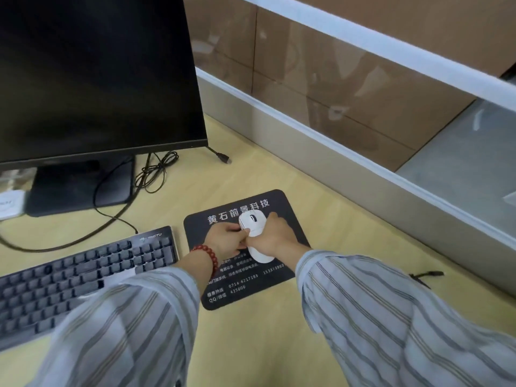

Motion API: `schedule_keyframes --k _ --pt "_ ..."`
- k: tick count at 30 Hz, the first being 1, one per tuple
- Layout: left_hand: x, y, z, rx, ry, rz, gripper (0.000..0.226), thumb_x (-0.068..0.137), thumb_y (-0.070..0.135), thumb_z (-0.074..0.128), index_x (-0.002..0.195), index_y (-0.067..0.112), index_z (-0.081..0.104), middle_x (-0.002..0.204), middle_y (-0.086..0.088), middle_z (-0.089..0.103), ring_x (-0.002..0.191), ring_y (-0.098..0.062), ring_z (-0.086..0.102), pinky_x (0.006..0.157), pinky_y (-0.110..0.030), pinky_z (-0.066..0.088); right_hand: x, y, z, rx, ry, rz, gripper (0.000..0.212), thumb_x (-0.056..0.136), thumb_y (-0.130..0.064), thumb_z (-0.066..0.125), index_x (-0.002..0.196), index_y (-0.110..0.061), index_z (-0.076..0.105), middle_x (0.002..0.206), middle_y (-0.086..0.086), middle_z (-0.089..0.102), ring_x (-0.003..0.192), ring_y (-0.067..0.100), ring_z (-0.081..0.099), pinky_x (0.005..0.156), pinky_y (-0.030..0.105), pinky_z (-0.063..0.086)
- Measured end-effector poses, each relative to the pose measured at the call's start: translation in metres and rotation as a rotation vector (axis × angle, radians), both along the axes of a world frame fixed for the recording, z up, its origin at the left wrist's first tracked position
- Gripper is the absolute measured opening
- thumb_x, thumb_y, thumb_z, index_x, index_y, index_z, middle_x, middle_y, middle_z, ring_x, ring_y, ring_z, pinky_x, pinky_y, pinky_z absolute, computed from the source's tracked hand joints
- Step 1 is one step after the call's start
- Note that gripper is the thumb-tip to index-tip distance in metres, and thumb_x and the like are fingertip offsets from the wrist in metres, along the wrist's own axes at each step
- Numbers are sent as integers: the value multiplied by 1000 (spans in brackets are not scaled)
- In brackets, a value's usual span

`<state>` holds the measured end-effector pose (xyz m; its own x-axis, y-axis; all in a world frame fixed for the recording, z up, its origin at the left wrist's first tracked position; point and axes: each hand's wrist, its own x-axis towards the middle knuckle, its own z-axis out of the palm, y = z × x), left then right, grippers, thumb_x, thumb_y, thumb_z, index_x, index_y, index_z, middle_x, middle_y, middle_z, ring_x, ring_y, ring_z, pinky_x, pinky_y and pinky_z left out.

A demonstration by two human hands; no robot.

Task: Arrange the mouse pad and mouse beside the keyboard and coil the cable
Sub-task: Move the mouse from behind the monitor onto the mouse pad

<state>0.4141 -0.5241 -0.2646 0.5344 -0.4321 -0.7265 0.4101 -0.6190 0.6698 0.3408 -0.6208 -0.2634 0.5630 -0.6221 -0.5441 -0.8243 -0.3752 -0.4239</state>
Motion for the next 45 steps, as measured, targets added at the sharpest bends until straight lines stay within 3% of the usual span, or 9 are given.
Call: schedule_keyframes --k 15,20,22,24,29,32,35,37,45 --pt "8 0 -16 93 -100 17 46 83 18 67 124 4 55 113 -14 69 103 -24 68 83 -31 54 12 5 -14 -92 2 79 81 65 -49 76 124 -6 41 131 11 43 117 30 52 76 35 46" --pt "14 3 -15 102 -128 10 45 82 18 67 123 5 55 111 -12 67 96 -23 66 72 -29 55 12 1 -10 -91 40 115 97 56 -61 77 128 -7 40 130 8 40 120 28 48 77 35 45" --pt "18 2 -11 89 -131 49 41 85 17 62 123 4 54 96 -9 66 86 -23 65 66 -27 52 13 0 -6 -84 10 105 99 54 -64 75 128 -9 41 129 7 41 121 28 47 86 38 47" --pt "21 0 -5 76 -146 75 34 89 16 57 120 5 53 83 -3 62 71 -17 63 62 -25 49 9 -7 -2 -72 -87 88 90 63 -61 70 131 -10 41 131 8 41 122 28 46 93 43 47" --pt "25 -15 11 23 -298 47 26 91 16 51 114 7 56 106 -7 62 62 -10 61 58 -22 46 -33 -59 15 -146 -264 188 43 87 -19 50 128 -9 49 129 10 48 118 26 52 99 37 43" --pt "18 -33 22 -18 -328 -3 24 91 13 50 113 6 57 106 -8 60 61 -10 59 56 -23 44 -74 -104 24 -167 32 251 34 82 -6 47 115 -6 57 120 10 55 112 28 55 94 34 46" --pt "4 -48 29 -63 -302 -71 22 90 10 51 110 6 58 103 -6 58 62 -10 59 55 -19 42 -126 -135 32 -222 518 414 35 85 -7 48 119 -4 58 125 11 57 109 27 59 83 31 48" --pt "-3 -54 29 -64 -293 -105 24 90 10 50 113 7 58 103 -6 59 63 -9 59 56 -19 42 -159 -142 31 -277 710 483 36 89 -7 49 125 -7 54 130 9 52 114 24 57 83 28 46" --pt "-9 -58 20 -26 -272 -107 25 88 11 50 112 9 59 98 -6 64 74 -18 63 67 -25 47 -176 -148 21 -369 809 572 49 82 -13 66 128 -9 49 131 8 45 114 22 55 87 28 48"
